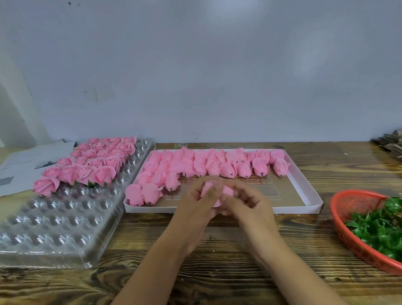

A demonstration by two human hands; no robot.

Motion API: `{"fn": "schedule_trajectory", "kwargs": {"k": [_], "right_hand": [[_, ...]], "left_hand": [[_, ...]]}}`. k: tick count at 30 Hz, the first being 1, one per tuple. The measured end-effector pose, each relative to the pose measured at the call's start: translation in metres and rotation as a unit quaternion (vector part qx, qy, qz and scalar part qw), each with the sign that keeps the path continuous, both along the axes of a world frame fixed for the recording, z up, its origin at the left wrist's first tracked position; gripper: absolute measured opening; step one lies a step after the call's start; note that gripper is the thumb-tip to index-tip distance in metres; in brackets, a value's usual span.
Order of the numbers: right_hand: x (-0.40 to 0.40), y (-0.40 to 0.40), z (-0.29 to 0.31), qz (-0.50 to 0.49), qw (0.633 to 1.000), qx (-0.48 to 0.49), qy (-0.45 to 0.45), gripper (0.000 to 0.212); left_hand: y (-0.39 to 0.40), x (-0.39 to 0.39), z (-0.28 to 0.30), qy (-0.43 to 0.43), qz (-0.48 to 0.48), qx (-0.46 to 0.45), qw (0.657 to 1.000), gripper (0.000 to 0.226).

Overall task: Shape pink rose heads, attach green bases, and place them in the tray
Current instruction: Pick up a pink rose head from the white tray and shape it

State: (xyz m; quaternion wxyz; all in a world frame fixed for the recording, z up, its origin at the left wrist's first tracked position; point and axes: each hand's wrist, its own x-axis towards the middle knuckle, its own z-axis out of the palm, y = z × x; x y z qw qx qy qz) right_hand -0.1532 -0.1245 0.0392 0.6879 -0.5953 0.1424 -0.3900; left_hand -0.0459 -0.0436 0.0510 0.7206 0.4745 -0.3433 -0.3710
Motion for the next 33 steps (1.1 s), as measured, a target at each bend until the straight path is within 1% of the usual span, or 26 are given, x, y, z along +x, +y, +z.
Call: {"fn": "schedule_trajectory", "kwargs": {"k": [4, 6, 8, 10, 12, 18, 21, 24, 26, 29, 33], "right_hand": [[-0.002, -0.008, 0.002, 0.052, 0.992, 0.113, -0.003, 0.022], [-0.003, -0.012, 0.003, 0.071, 0.985, 0.156, 0.005, 0.020], [-0.003, -0.016, 0.003, 0.092, 0.979, 0.182, 0.018, 0.016], [-0.004, -0.018, 0.005, 0.108, 0.976, 0.189, 0.028, 0.017], [-0.004, -0.020, 0.005, 0.114, 0.975, 0.184, 0.042, 0.018], [-0.006, -0.022, 0.004, 0.117, 0.974, 0.182, 0.069, 0.007], [-0.005, -0.023, 0.002, 0.108, 0.972, 0.191, 0.079, 0.011], [-0.004, -0.023, 0.001, 0.099, 0.970, 0.208, 0.071, 0.010], [-0.003, -0.023, 0.000, 0.099, 0.970, 0.213, 0.063, 0.012], [-0.003, -0.023, 0.000, 0.095, 0.970, 0.216, 0.067, 0.010], [-0.003, -0.021, 0.002, 0.098, 0.969, 0.217, 0.067, 0.018]], "left_hand": [[0.004, 0.004, 0.001, -0.089, 0.011, 0.005, 0.996, 0.021], [0.005, 0.007, 0.002, -0.124, 0.036, 0.011, 0.992, 0.021], [0.007, 0.010, 0.002, -0.138, 0.049, 0.020, 0.989, 0.024], [0.007, 0.012, 0.000, -0.149, 0.055, 0.029, 0.987, 0.027], [0.006, 0.011, -0.002, -0.156, 0.055, 0.022, 0.986, 0.025], [0.006, 0.011, -0.005, -0.198, 0.052, 0.012, 0.979, 0.024], [0.007, 0.012, -0.006, -0.210, 0.048, 0.019, 0.976, 0.026], [0.008, 0.012, -0.006, -0.200, 0.021, 0.022, 0.979, 0.034], [0.007, 0.011, -0.008, -0.208, 0.021, 0.018, 0.978, 0.039], [0.005, 0.010, -0.009, -0.225, 0.047, 0.013, 0.973, 0.037], [0.005, 0.012, -0.008, -0.211, 0.068, -0.005, 0.975, 0.034]]}}
